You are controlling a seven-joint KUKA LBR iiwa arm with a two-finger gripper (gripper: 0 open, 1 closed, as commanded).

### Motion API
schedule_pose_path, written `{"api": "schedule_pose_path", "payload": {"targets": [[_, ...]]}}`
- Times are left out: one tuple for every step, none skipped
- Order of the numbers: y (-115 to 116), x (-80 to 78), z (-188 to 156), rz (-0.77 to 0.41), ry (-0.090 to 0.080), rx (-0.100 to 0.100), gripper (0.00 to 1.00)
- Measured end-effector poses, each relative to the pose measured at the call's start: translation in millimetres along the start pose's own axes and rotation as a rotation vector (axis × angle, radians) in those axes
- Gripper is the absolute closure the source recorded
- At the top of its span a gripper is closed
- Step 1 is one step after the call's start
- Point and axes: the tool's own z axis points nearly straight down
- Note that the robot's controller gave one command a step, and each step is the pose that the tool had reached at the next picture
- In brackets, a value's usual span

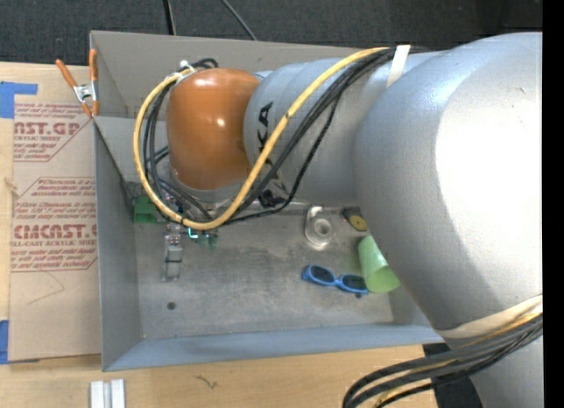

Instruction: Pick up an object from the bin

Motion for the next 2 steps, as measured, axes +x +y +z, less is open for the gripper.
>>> {"api": "schedule_pose_path", "payload": {"targets": [[-5.7, -1.0, 69.6, 0.099, 0.001, 0.001, 0.00], [-22.3, 29.9, 66.0, -0.104, -0.004, 0.001, 0.00]]}}
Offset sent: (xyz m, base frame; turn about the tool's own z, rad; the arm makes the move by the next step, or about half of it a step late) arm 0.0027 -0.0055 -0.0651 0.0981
